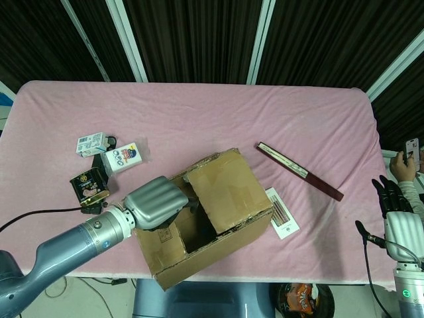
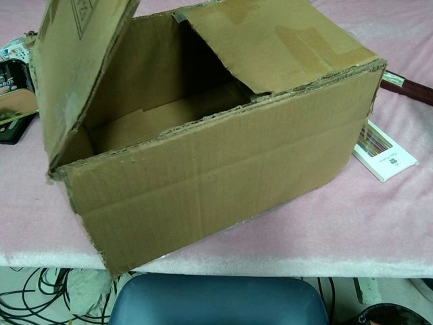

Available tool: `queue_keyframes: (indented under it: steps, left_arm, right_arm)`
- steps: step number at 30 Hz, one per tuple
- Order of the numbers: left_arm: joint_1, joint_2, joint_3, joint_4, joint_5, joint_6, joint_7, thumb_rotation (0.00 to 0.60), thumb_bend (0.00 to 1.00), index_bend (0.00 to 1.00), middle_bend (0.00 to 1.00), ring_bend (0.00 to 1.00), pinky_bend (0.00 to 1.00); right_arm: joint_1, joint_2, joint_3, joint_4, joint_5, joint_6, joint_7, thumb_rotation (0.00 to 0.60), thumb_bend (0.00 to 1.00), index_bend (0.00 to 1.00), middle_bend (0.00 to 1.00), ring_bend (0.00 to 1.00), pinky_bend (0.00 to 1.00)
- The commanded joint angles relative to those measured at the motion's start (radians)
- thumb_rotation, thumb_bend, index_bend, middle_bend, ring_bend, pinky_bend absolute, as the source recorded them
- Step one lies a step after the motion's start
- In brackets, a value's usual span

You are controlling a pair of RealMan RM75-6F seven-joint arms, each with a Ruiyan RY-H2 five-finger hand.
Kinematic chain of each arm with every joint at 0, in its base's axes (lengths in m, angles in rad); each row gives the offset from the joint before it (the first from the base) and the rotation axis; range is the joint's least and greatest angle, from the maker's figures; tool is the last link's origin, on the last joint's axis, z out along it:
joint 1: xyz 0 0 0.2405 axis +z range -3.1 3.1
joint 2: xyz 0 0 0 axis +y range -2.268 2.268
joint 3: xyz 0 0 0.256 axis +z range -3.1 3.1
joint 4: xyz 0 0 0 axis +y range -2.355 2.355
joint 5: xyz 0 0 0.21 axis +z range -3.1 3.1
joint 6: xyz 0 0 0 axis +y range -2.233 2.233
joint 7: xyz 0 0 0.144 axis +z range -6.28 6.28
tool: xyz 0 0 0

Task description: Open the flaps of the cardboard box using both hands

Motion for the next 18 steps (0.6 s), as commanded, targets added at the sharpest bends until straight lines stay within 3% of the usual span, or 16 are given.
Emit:
queue_keyframes:
  steps: [1,11,18]
  left_arm:
    - [0.024,0.041,-0.026,-0.014,0.026,-0.039,-0.046,0.6,0.94,0.35,0.58,0.44,0.48]
    - [0.12,0.147,-0.096,-0.039,0.141,-0.106,-0.148,0.6,0.92,0.33,0.56,0.43,0.48]
    - [0.213,0.202,-0.183,-0.039,0.251,-0.17,-0.273,0.6,0.92,0.33,0.53,0.43,0.48]
  right_arm:
    - [0.0,0.0,0.0,0.001,0.0,0.0,0.001,0.6,0.32,0.0,0.0,0.0,0.21]
    - [-0.002,-0.002,0.002,0.002,-0.001,0.001,0.004,0.6,0.33,0.0,0.0,0.0,0.21]
    - [-0.003,-0.005,0.003,0.005,-0.003,0.005,0.003,0.6,0.33,0.0,0.0,0.0,0.21]
